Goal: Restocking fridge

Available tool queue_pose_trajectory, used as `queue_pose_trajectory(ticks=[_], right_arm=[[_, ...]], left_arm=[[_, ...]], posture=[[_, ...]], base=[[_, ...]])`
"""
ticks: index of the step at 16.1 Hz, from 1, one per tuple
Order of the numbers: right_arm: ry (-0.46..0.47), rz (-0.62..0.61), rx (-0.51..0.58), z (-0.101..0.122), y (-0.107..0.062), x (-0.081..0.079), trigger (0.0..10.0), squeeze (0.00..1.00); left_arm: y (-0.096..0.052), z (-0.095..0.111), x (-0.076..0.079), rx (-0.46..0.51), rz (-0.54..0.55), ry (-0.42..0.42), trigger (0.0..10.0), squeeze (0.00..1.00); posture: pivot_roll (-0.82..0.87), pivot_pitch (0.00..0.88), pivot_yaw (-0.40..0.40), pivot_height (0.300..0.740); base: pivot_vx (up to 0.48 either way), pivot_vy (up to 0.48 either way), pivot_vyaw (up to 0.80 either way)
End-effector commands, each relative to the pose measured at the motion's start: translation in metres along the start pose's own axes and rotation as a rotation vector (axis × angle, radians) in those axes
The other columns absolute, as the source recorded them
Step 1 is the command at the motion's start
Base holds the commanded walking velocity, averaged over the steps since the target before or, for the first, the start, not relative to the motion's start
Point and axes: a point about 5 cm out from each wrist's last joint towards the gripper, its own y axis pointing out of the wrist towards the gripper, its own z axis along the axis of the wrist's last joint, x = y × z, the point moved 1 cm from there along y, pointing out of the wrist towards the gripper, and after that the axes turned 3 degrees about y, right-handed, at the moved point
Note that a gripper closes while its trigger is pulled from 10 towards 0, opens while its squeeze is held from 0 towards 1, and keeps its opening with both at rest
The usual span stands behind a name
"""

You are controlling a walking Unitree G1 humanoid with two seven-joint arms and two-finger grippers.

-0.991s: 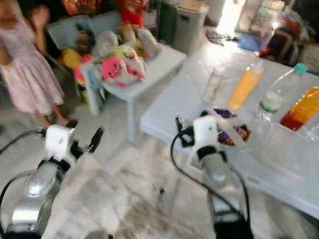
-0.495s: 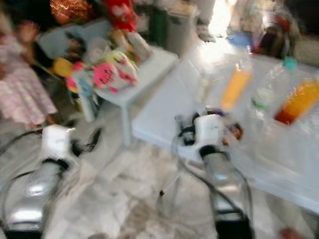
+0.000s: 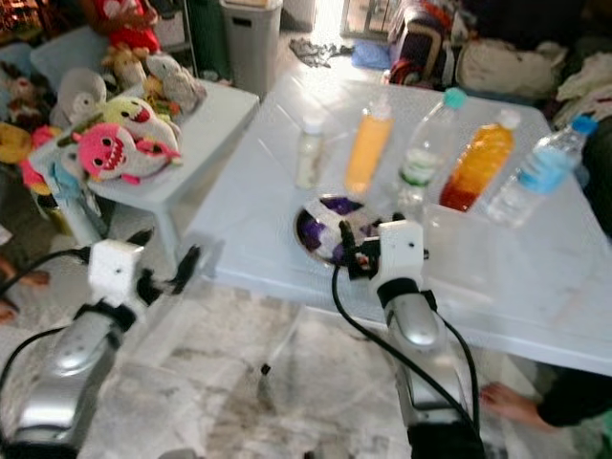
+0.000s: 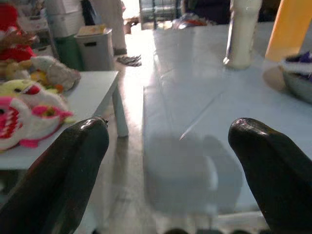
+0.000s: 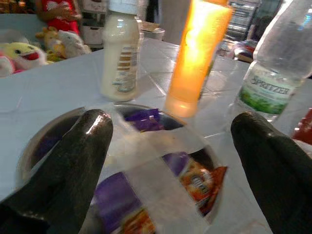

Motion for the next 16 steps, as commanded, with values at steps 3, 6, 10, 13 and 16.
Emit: queue_pose_trajectory(ticks=[3, 6, 10, 13, 16], right_arm=[[-0.039, 0.137, 0.004, 0.001, 0.003, -0.010, 10.0, 0.00], [0.014, 0.256, -0.008, 0.007, 0.011, -0.018, 10.0, 0.00], [-0.009, 0.360, -0.055, 0.011, 0.028, -0.011, 10.0, 0.00], [-0.024, 0.414, -0.067, 0.016, 0.037, -0.008, 10.0, 0.00], [0.010, 0.591, -0.112, 0.020, 0.042, -0.020, 10.0, 0.00]], left_arm=[[-0.004, 0.000, -0.002, -0.008, -0.002, 0.003, 10.0, 0.00], [-0.002, 0.001, 0.003, -0.003, -0.018, 0.005, 10.0, 0.00], [-0.003, 0.000, 0.006, -0.014, -0.028, -0.004, 10.0, 0.00], [-0.005, -0.001, 0.005, -0.024, -0.036, 0.001, 10.0, 0.00], [-0.009, 0.000, 0.006, -0.041, -0.059, 0.014, 10.0, 0.00]], posture=[[0.01, 0.041, -0.057, 0.740], [0.01, 0.045, -0.056, 0.740], [0.02, 0.056, -0.047, 0.740], [0.03, 0.065, -0.035, 0.740], [0.05, 0.091, -0.016, 0.740]], base=[[0.000, 0.000, 0.00], [0.000, 0.000, 0.00], [0.000, 0.000, 0.00], [0.000, 0.000, 0.00], [0.000, 0.000, 0.00]])
